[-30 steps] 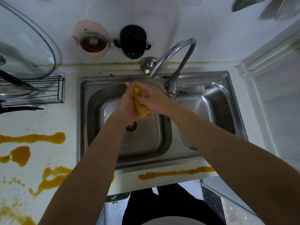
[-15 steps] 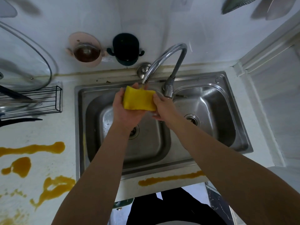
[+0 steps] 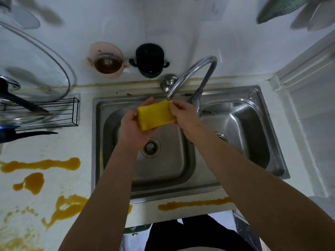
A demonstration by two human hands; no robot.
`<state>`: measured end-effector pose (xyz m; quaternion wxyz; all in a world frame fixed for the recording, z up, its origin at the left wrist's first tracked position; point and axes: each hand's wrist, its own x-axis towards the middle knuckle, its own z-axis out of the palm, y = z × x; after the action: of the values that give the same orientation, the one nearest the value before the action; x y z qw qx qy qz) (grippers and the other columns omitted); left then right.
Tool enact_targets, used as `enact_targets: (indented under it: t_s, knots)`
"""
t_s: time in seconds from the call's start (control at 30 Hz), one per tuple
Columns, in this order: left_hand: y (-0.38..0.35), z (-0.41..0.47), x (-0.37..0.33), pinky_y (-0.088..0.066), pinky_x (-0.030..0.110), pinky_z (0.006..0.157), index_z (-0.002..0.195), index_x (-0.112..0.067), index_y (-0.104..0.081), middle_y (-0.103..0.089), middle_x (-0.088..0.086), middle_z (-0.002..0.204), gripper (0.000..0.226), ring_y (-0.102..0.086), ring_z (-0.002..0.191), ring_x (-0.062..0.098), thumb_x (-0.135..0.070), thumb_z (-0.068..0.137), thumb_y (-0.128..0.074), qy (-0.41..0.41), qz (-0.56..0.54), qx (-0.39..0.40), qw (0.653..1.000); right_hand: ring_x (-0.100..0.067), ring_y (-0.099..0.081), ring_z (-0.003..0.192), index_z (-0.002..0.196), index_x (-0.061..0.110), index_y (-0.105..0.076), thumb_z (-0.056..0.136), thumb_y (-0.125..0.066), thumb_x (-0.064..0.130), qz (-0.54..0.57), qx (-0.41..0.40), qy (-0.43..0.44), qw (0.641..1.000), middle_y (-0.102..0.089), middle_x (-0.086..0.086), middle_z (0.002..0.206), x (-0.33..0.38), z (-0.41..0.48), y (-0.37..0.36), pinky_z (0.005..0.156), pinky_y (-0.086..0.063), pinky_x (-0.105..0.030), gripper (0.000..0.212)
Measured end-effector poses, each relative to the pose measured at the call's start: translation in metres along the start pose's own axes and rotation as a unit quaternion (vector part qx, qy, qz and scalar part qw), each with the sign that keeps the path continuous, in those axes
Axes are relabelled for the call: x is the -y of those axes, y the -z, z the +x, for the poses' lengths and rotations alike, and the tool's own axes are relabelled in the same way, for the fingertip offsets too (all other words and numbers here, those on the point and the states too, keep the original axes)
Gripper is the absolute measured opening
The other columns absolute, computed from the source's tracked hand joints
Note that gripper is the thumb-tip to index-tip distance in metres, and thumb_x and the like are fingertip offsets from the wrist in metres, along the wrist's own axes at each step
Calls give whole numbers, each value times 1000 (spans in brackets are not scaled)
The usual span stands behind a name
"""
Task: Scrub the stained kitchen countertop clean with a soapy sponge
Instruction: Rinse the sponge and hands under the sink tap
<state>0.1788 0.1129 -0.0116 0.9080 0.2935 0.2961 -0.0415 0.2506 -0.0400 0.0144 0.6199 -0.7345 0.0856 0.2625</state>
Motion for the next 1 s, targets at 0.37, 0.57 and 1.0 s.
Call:
enact_targets:
  t_s: [0.37,0.57,1.0]
  knots:
    - [-25,14,27,-42,64,111,140,-16,-63,-62,24,139,60,-62,125,45,-59,105,-40,43,-55,-4,998,-17,-66,104,112,22,-71,94,-67,28,-57,-10,68,996,-70,4,106,18,-13,30,91,-58,-46,19]
    - [-47,15,29,-44,64,109,144,-9,-54,-62,27,137,66,-62,124,45,-59,105,-36,46,-54,-3,998,-10,-69,98,116,17,-72,92,-69,21,-50,-16,88,995,-74,6,103,29,-18,37,87,-60,-39,24]
    - [-30,-9,-14,-46,65,107,121,-17,-70,-70,22,126,51,-64,121,44,-55,107,-40,-28,-3,-50,998,-26,-71,100,114,8,-72,94,-62,5,-9,41,61,997,-73,-11,107,33,-10,9,80,-62,-38,22]
